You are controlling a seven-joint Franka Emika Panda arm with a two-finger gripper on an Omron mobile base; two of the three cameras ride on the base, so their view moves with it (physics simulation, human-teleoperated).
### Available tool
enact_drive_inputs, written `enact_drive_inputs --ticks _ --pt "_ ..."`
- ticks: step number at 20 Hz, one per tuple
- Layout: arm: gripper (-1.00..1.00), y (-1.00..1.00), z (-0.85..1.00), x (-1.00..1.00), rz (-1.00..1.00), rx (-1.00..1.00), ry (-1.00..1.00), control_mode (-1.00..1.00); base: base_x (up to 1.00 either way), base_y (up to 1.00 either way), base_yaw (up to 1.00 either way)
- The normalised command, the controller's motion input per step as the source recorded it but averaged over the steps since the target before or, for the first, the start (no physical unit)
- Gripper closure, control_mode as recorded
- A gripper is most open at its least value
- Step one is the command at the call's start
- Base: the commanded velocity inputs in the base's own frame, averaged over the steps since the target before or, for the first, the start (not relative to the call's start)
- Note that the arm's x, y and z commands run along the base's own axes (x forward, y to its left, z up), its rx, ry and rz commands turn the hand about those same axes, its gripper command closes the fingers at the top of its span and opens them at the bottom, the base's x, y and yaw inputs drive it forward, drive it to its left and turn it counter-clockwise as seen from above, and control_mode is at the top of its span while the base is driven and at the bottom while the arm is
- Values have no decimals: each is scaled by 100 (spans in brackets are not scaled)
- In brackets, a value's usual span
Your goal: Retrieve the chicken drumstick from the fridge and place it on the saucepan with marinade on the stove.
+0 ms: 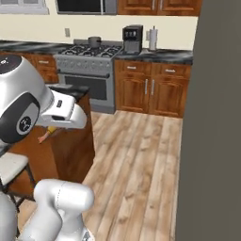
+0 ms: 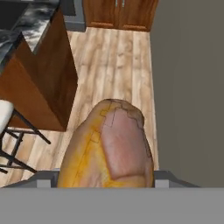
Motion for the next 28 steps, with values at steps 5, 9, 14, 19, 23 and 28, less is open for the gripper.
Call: enact_drive_inputs --ticks 5,9,14,19,23,28 --pt "100 0 0 0 0 0 0 100 77 -32 -13" --pt "100 0 0 0 0 0 0 100 100 10 0" --pt "100 0 0 0 0 0 0 100 100 1 0" --pt "100 0 0 0 0 0 0 100 100 1 0" --pt "100 0 0 0 0 0 0 100 100 10 0" --pt "100 0 0 0 0 0 0 100 100 13 0"
